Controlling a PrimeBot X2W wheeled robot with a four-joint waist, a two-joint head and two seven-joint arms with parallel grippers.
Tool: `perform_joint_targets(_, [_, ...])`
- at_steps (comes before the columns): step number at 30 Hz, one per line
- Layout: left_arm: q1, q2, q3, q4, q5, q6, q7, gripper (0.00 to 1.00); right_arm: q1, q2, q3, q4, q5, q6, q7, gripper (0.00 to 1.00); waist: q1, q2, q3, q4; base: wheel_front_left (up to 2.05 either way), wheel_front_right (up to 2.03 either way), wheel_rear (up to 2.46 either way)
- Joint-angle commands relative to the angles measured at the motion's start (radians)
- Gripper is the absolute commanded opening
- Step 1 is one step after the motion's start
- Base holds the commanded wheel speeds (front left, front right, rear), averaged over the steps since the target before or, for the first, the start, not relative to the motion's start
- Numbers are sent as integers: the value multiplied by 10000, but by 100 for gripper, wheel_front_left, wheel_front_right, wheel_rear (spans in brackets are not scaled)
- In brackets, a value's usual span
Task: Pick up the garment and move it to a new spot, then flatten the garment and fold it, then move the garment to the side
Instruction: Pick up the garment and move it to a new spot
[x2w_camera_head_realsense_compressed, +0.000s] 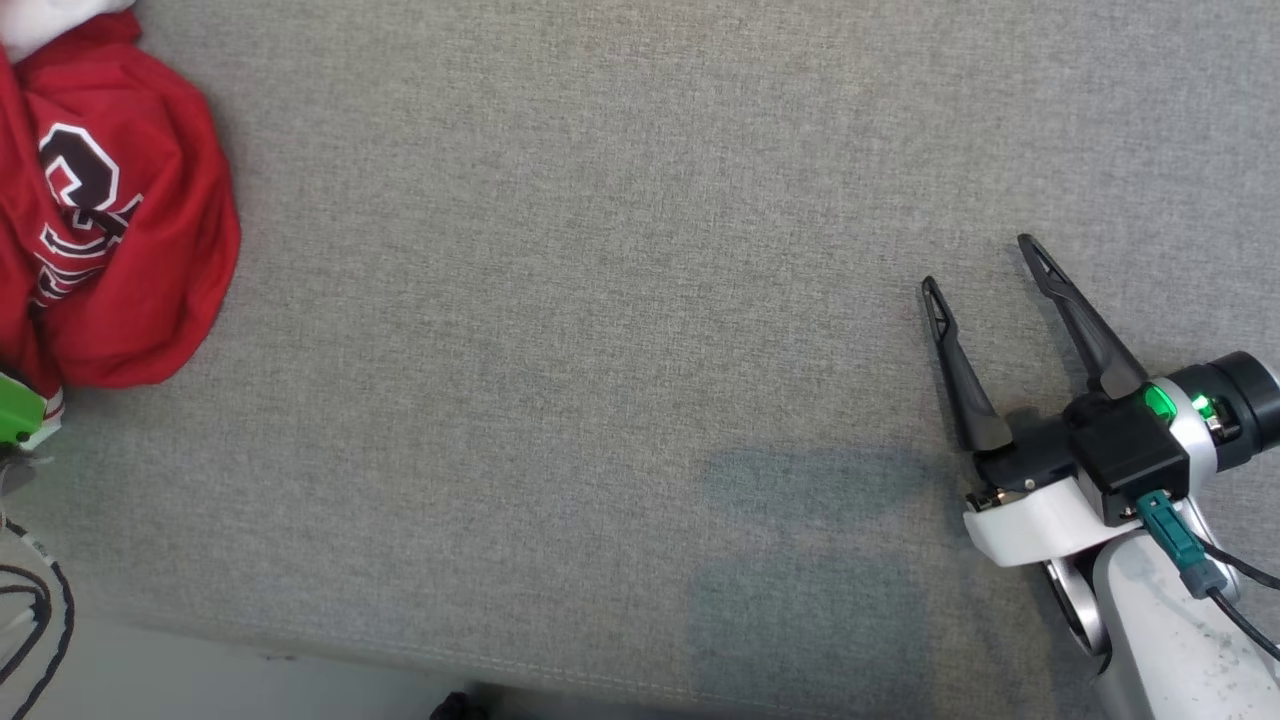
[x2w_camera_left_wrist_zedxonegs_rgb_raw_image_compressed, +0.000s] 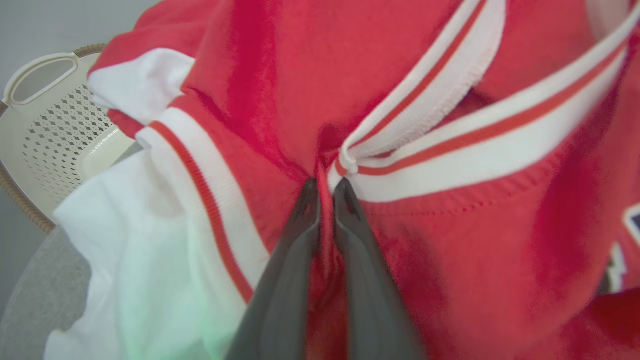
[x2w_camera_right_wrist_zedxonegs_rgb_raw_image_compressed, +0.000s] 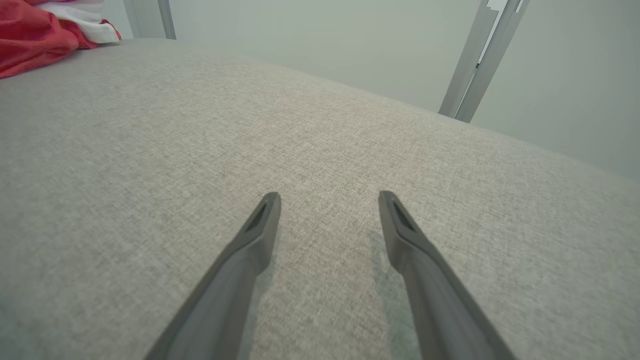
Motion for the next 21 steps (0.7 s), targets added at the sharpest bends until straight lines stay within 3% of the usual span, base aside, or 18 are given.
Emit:
perform_joint_targets(1, [270,275,-85,-129,-199,-23,-167,0,62,95,58,162,74,-10,22,100,-1,0,-474,48,0,0,0])
perform_joint_targets(13, [1348,1687,-548,-1641,-745,-23,-1430,0,366,758,234,559,373,-12,19,100,-1,0,-2074,-40,0,0,0])
perform_joint_targets(21, [1891,2846,-346,-3812,-815,4,-1728,0,559,1164,280,719,554,-12,19,100,-1,0,-2949,-403,0,0,0])
